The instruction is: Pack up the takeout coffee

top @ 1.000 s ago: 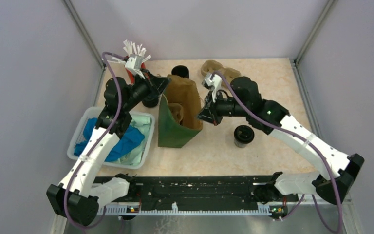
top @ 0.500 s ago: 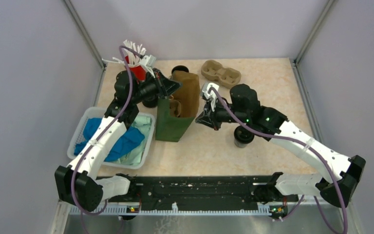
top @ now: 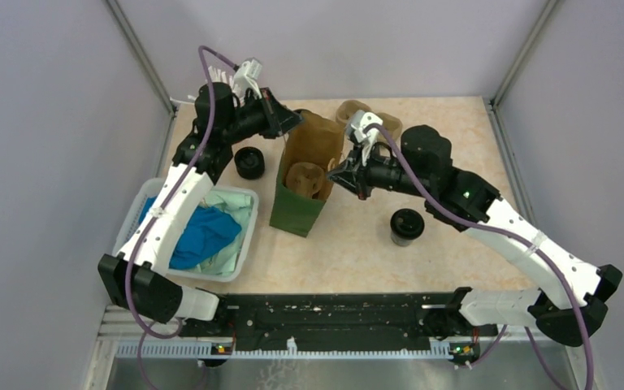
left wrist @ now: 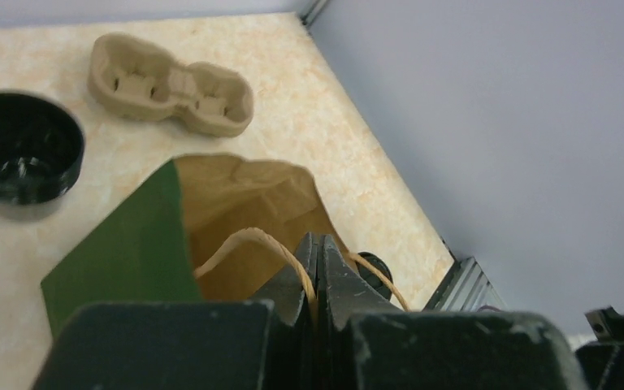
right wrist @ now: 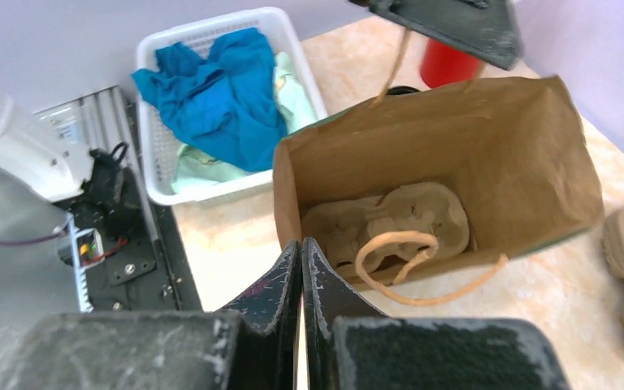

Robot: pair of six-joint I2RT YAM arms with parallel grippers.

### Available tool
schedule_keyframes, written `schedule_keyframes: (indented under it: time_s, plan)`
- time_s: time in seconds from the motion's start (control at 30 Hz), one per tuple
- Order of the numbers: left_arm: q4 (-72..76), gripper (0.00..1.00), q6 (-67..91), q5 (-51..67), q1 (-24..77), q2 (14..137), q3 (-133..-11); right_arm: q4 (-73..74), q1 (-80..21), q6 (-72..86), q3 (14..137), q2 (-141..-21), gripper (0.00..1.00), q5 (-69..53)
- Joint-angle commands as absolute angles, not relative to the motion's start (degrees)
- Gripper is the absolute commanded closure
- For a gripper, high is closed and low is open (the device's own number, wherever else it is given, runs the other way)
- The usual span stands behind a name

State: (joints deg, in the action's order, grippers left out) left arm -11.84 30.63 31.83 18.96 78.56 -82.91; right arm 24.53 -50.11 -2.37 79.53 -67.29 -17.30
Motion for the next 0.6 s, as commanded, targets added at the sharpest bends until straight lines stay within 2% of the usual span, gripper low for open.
schedule_keyframes:
  time_s: [0.0,0.13,0.2,0.33,0.47,0.57]
  plan:
    - [-20.68,1.0,34.55,23.3,18.89,79.38,-84.64,23.71,-50.89,1.16,77.63,-64.89,1.0,-4.55]
    - [-24.85,1.0,38.17,17.49,18.89,78.98,-85.11,26.0,-49.42,3.34,78.86,-66.08,1.0,6.17]
    - [-25.89,1.0,40.25,19.18,18.85,78.31,-83.86,28.03,-48.05,5.27,82.51,-68.93,1.0,9.1]
    - [-24.65,0.98,45.03,26.17,18.87,73.21,-76.87,34.14,-43.83,11.24,93.58,-75.93,1.0,7.48]
    - [-22.71,0.9,47.13,26.26,18.95,64.2,-68.52,37.62,-42.65,12.58,100.83,-80.25,1.0,5.24]
    - [-24.48,0.89,46.81,25.81,19.14,59.1,-67.62,40.27,-40.32,12.8,105.45,-83.9,1.0,3.03]
